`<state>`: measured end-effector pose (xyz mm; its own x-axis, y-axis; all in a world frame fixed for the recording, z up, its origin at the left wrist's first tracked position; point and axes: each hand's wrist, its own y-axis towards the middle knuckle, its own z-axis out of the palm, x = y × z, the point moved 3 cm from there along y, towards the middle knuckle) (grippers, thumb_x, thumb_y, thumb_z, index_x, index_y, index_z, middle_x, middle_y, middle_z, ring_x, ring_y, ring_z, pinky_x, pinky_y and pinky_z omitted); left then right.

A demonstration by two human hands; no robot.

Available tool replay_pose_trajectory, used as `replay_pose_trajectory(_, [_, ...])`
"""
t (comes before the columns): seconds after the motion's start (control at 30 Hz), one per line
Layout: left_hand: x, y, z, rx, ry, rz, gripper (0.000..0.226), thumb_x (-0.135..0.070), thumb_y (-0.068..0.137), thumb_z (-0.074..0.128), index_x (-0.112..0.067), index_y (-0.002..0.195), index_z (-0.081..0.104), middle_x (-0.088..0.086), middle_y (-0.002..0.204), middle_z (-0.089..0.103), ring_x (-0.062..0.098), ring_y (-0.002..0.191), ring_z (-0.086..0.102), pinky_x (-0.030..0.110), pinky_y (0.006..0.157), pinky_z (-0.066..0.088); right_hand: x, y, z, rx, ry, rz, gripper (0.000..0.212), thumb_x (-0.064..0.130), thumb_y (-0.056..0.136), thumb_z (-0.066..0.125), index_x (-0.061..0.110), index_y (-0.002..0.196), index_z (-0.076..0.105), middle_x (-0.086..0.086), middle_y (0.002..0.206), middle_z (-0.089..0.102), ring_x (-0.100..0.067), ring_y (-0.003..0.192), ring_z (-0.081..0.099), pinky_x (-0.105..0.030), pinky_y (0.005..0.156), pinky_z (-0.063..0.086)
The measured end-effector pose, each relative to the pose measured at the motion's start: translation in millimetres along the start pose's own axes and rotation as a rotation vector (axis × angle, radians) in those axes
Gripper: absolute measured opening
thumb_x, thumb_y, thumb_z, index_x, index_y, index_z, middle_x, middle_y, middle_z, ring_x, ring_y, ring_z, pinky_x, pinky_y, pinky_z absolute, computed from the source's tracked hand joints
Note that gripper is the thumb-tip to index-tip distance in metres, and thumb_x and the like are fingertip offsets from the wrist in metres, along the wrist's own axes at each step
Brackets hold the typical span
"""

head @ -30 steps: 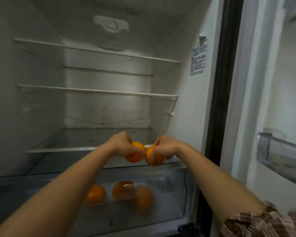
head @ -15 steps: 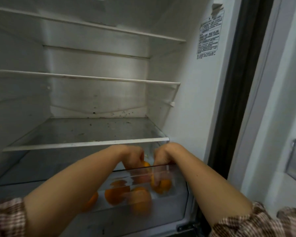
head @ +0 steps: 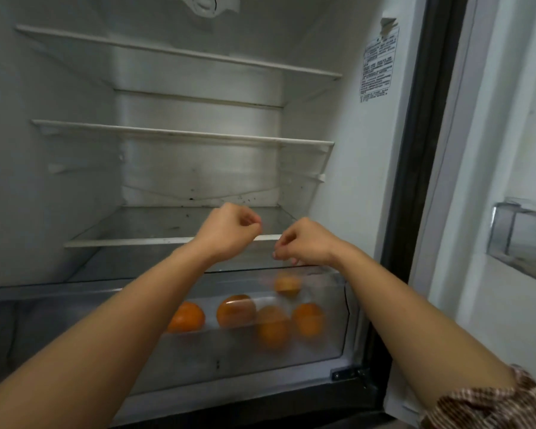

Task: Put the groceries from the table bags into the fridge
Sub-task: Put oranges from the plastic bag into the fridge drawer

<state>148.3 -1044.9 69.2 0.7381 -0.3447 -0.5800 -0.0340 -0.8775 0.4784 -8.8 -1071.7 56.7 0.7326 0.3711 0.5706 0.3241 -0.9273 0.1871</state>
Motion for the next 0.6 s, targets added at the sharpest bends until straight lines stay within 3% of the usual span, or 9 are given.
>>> replay_pose_trajectory(0.2, [15.2, -86.3, -23.8, -0.352, 0.26, 0.135, 0.025, -0.029, 0.089, 0.052, -0.02, 0.108, 0.066, 0.001, 0.109, 0.066, 0.021, 0.109, 0.056, 0.037, 0.083, 0.05, 19.7, -43.6, 37.9, -0.248, 0.081, -0.183, 0.012, 0.026, 0.085, 0.067, 0.018, 0.08, 0.075, 0.002, 0.074, 0.072, -0.011, 0.073, 0.065, -0.035, 0.073, 0.055])
replay_pose_trajectory(0.3, [35.1, -123.8, -21.8, -0.432, 0.38, 0.279, 0.033, -0.033, 0.086, 0.046, -0.014, 0.105, 0.066, 0.007, 0.107, 0.066, 0.027, 0.114, 0.055, 0.042, 0.092, 0.05, 24.4, -66.2, 58.6, -0.385, -0.152, -0.285, 0.031, 0.045, 0.087, 0.055, 0.02, 0.094, 0.073, 0.003, 0.095, 0.073, -0.017, 0.094, 0.063, -0.04, 0.086, 0.05])
replay_pose_trajectory(0.43, [68.6, -159.3, -5.5, -0.441, 0.576, 0.27, 0.051, -0.041, 0.084, 0.045, -0.016, 0.128, 0.056, 0.015, 0.134, 0.053, 0.03, 0.131, 0.038, 0.05, 0.111, 0.025, 21.1, -92.6, 83.2, -0.602, -0.347, -0.43, 0.053, 0.054, 0.08, 0.047, 0.018, 0.113, 0.067, -0.001, 0.116, 0.067, -0.021, 0.112, 0.058, -0.046, 0.098, 0.041])
replay_pose_trajectory(0.5, [80.2, -168.6, 1.7, -0.431, 0.635, 0.261, 0.062, -0.045, 0.082, 0.054, -0.02, 0.138, 0.045, 0.016, 0.145, 0.043, 0.03, 0.136, 0.028, 0.051, 0.111, 0.018, 13.1, -100.6, 97.1, -0.664, -0.442, -0.462, 0.06, 0.053, 0.08, 0.049, 0.017, 0.127, 0.059, -0.005, 0.131, 0.06, -0.022, 0.124, 0.051, -0.055, 0.105, 0.034])
replay_pose_trajectory(0.6, [88.5, -171.7, 8.6, -0.375, 0.689, 0.229, 0.089, -0.049, 0.072, 0.072, -0.024, 0.147, 0.03, 0.014, 0.155, 0.026, 0.031, 0.143, 0.017, 0.059, 0.111, 0.019, -4.4, -105.5, 113.0, -0.604, -0.582, -0.446, 0.08, 0.061, 0.078, 0.05, 0.025, 0.147, 0.032, -0.008, 0.155, 0.031, -0.025, 0.143, 0.022, -0.06, 0.11, 0.017])
